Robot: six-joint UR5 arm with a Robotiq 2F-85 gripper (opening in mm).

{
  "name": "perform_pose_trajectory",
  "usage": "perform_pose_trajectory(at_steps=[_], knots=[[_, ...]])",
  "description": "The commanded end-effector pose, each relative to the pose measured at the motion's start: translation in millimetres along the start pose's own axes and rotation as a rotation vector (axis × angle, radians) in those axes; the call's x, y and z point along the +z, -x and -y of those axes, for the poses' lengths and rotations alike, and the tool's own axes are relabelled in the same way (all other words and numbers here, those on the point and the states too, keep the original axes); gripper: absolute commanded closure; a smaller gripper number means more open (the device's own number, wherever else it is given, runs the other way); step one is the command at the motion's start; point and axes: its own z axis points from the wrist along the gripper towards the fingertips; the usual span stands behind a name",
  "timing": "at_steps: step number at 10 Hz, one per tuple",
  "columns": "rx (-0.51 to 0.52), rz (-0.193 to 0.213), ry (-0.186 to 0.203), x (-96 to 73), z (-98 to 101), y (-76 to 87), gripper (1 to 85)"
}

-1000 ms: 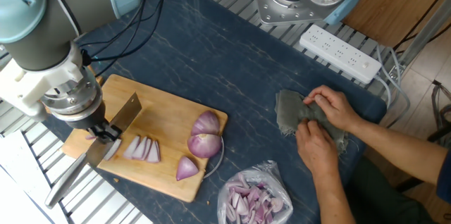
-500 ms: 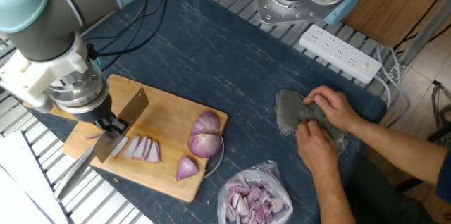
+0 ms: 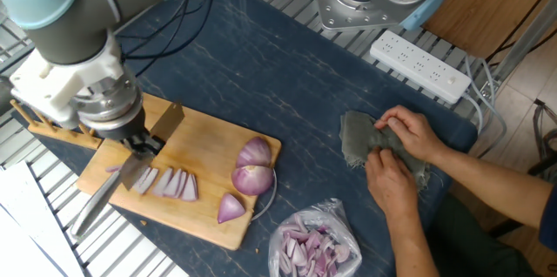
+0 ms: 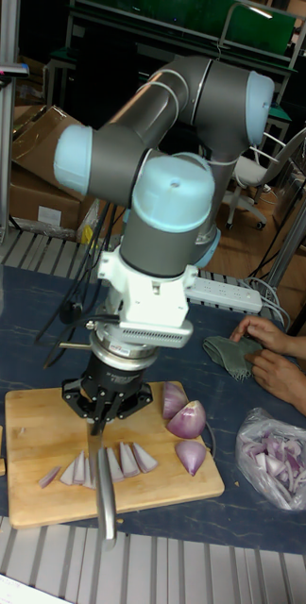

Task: Chop the onions

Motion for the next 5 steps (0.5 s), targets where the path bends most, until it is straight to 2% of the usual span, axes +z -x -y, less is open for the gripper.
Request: perform_pose_trajectory(at_steps=[1, 3, 5], knots=[[-0.025, 0.014, 0.034, -12.1, -18.3, 1.0, 84.7], [-0.082, 0.024, 0.058, -15.1, -28.6, 8.1, 84.7], [-0.094, 0.037, 0.056, -13.0, -32.9, 19.1, 84.7]])
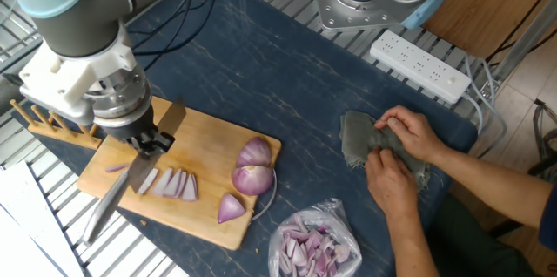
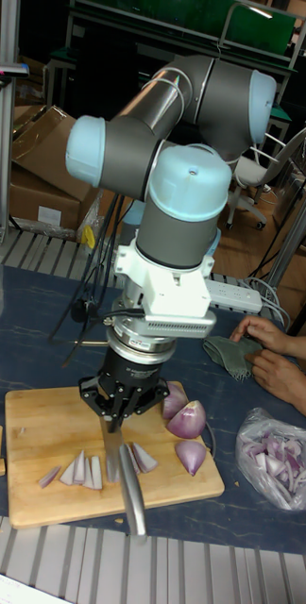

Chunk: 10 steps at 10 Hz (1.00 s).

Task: Chop the onions

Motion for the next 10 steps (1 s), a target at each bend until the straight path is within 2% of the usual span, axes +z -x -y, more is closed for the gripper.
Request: perform_pose_trajectory(at_steps=[1, 6, 10], knots=[[-0.025, 0.025, 0.026, 0.1, -10.8, 15.8, 84.7], [0.003, 0.03, 0.059, 6.2, -24.4, 24.7, 84.7], [0.003, 0.037, 0.05, 11.4, -21.8, 30.8, 84.7]])
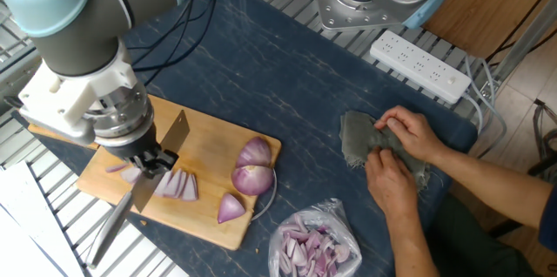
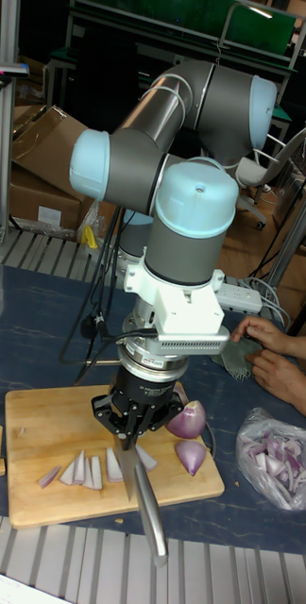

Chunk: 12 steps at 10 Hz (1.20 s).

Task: Chop the onions

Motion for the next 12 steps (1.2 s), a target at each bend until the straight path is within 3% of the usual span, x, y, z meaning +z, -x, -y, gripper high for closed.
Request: perform_pose_trajectory(at_steps=[1, 12], knots=[[0.002, 0.009, 0.003, 4.3, 0.5, 6.6, 84.7], [-0.009, 0.021, 0.003, 14.0, 1.1, 12.7, 84.7]])
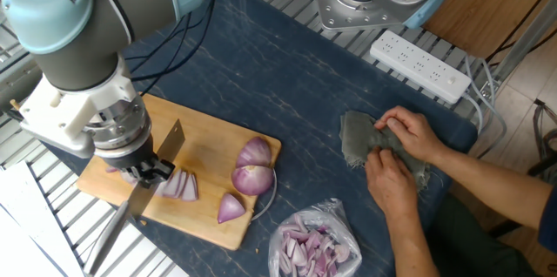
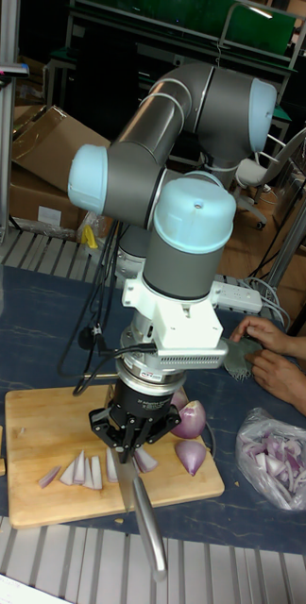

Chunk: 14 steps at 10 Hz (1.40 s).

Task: Chop the onions

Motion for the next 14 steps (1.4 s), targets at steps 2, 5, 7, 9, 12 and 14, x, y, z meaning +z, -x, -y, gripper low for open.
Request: perform_pose_trajectory(at_steps=[2, 5, 7, 9, 12, 14], knots=[[0.009, 0.009, 0.011, 1.4, -2.4, 3.0, 84.7], [0.004, 0.014, 0.011, 4.9, 0.0, 3.5, 84.7], [0.005, 0.019, 0.014, 9.1, 0.6, 3.3, 84.7], [0.005, 0.016, 0.02, 11.0, 0.0, 0.1, 84.7], [-0.024, 0.025, 0.043, 23.1, 4.3, -8.8, 84.7], [-0.042, 0.019, 0.054, 24.1, 9.4, -16.9, 84.7]])
